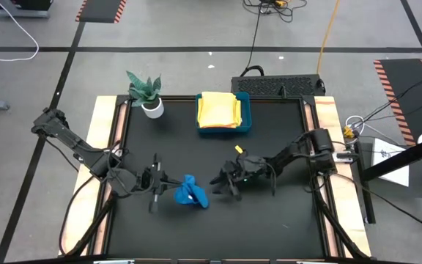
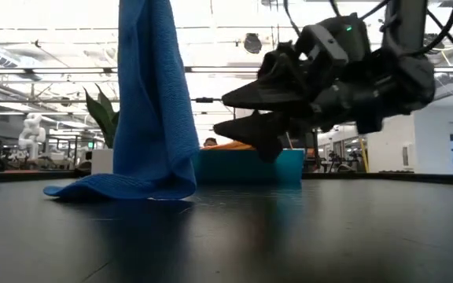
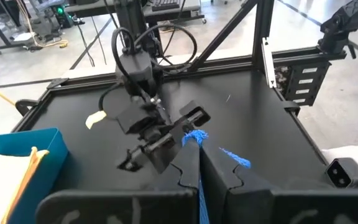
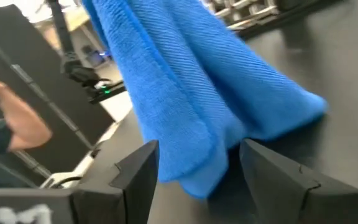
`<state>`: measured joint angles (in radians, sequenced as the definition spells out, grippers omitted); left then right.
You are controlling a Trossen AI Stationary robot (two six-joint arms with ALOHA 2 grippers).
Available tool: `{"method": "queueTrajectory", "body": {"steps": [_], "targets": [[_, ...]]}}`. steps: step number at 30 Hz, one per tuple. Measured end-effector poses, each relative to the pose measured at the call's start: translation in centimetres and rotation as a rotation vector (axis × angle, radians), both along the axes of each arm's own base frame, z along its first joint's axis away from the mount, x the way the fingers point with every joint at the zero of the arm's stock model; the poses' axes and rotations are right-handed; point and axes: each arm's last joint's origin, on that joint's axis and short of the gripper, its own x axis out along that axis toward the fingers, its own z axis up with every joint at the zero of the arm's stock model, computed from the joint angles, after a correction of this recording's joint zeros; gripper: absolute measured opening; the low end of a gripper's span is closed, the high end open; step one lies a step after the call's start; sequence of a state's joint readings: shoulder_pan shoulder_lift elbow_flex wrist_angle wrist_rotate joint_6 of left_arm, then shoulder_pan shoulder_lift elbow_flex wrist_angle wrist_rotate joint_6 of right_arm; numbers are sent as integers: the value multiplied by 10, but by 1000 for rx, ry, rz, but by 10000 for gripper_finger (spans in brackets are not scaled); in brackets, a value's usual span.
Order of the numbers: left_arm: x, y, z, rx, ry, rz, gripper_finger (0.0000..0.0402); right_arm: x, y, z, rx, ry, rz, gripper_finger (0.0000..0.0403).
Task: Fold microfiber towels
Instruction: Fold the blue microfiber cloth
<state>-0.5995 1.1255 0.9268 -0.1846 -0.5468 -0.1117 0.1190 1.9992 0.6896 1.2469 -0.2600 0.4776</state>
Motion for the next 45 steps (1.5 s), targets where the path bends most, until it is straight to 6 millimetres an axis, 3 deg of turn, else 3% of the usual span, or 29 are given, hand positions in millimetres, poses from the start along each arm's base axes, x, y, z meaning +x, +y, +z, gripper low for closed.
{"method": "queueTrajectory", "body": {"steps": [5, 11, 17, 25, 33, 45], "targets": [[0, 0, 0, 43, -4, -14, 3, 25, 1, -1, -16, -59, 82, 217], [2, 6, -2, 59, 19, 12, 3, 49, 7, 18, -43, -173, 220, 217], [3, 10, -5, 70, 49, 32, 2, 48, 15, 20, -21, -173, 351, 209], [5, 16, -6, 72, 52, 86, 4, 44, 29, 11, -21, -83, 372, 188], [8, 20, -5, 63, 50, 115, 4, 44, 30, 0, -47, 37, 220, 135], [7, 21, -6, 62, 51, 136, 3, 41, 39, -5, -49, 94, 246, 21]]}}
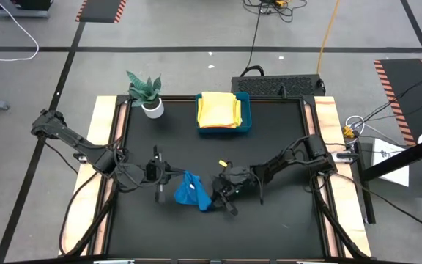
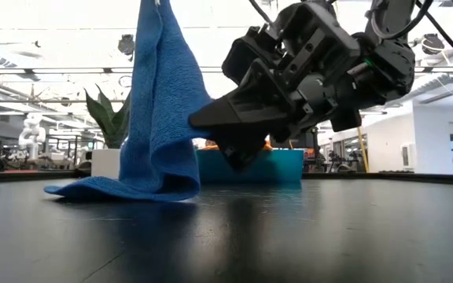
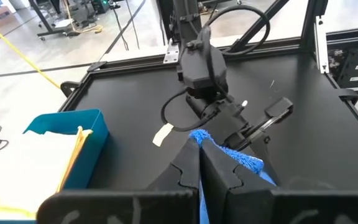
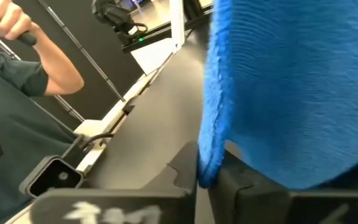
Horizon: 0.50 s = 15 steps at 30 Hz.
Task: Fold microfiber towels
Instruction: Fold the blue microfiber cloth
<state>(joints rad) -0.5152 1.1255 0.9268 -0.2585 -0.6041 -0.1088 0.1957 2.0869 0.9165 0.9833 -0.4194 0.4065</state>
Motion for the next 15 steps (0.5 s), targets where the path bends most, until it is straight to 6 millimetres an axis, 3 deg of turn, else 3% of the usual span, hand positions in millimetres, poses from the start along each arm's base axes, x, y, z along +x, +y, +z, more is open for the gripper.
{"method": "queueTrajectory", "body": {"steps": [8, 15], "targets": [[-1, -2, -1, -14, 12, -23, 3, -12, 17, 12, 12, -17, 53, 1], [-8, -13, -4, -59, 46, -99, 3, -57, 33, 60, 4, -138, 41, 1]]}}
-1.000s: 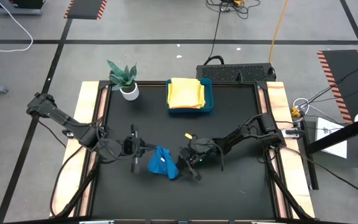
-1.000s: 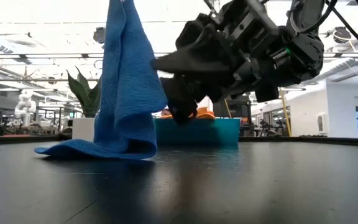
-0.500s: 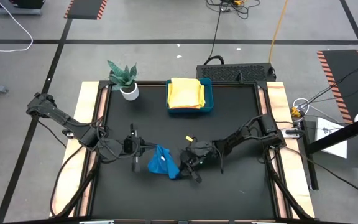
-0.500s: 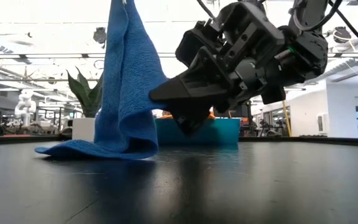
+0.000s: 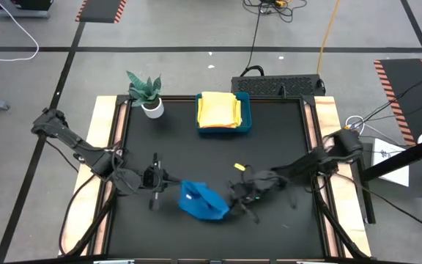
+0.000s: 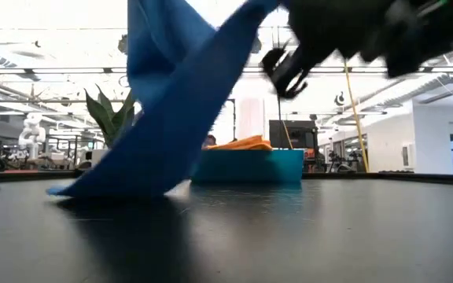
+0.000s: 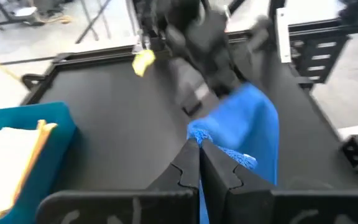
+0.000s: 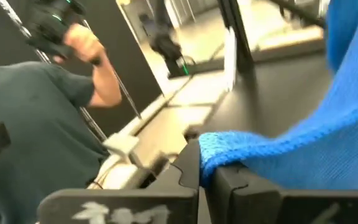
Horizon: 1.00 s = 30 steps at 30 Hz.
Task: Fold microfiber towels
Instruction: Fold the blue microfiber cloth
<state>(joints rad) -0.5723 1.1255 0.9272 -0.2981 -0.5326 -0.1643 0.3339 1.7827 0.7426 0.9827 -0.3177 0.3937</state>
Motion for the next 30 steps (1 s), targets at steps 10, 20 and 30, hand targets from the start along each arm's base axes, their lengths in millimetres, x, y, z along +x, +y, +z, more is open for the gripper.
{"method": "queueTrajectory", "body": {"steps": [10, 20, 30], "targets": [[-14, -31, 8, -186, -32, -223, 5, -58, 25, 79, 57, -246, 95, 0], [-25, -37, -2, -160, 69, -225, 4, -81, 28, 94, 16, -147, 17, 0], [-11, 5, -19, -64, 228, 20, 3, -79, -4, 63, -109, 243, -342, 0]]}}
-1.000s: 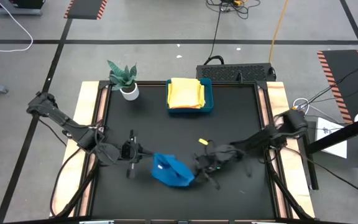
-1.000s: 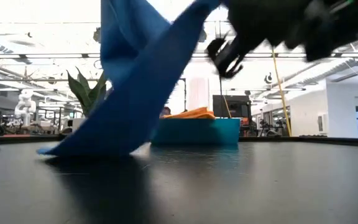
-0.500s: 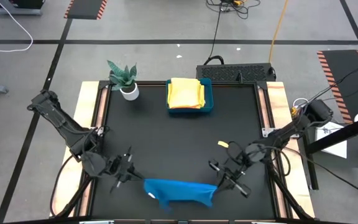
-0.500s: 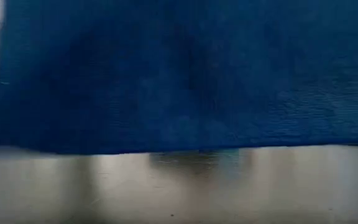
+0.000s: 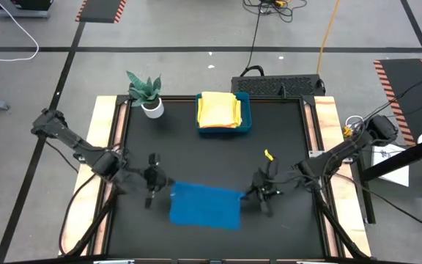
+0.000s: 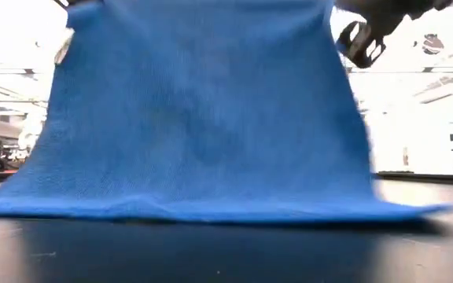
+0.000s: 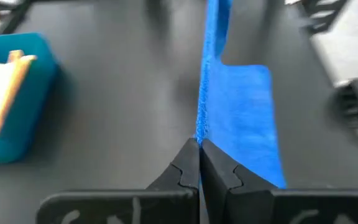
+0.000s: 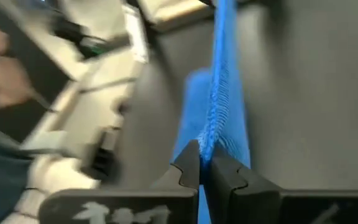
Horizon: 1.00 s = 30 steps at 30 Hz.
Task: Fold microfiber towels
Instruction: Fold the blue microfiber cloth
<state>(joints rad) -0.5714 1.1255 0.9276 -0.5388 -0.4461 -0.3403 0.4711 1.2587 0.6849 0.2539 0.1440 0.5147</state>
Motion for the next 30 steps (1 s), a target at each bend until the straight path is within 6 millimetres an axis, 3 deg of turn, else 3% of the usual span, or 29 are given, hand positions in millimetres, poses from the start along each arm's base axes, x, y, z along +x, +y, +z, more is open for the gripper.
{"method": "queueTrajectory", "body": {"steps": [9, 15, 22, 30], "targets": [[35, 43, -33, 131, 186, 81, 3, 5, -40, -17, -124, 174, -248, 0], [48, 69, -54, 250, 326, 144, 6, 6, -60, -23, -221, 232, -306, 0], [52, 92, -55, 271, 350, 216, 8, 3, -73, -29, -272, 319, -304, 0], [53, 93, -55, 301, 359, 163, 7, -2, -74, -35, -196, 418, -220, 0]]}}
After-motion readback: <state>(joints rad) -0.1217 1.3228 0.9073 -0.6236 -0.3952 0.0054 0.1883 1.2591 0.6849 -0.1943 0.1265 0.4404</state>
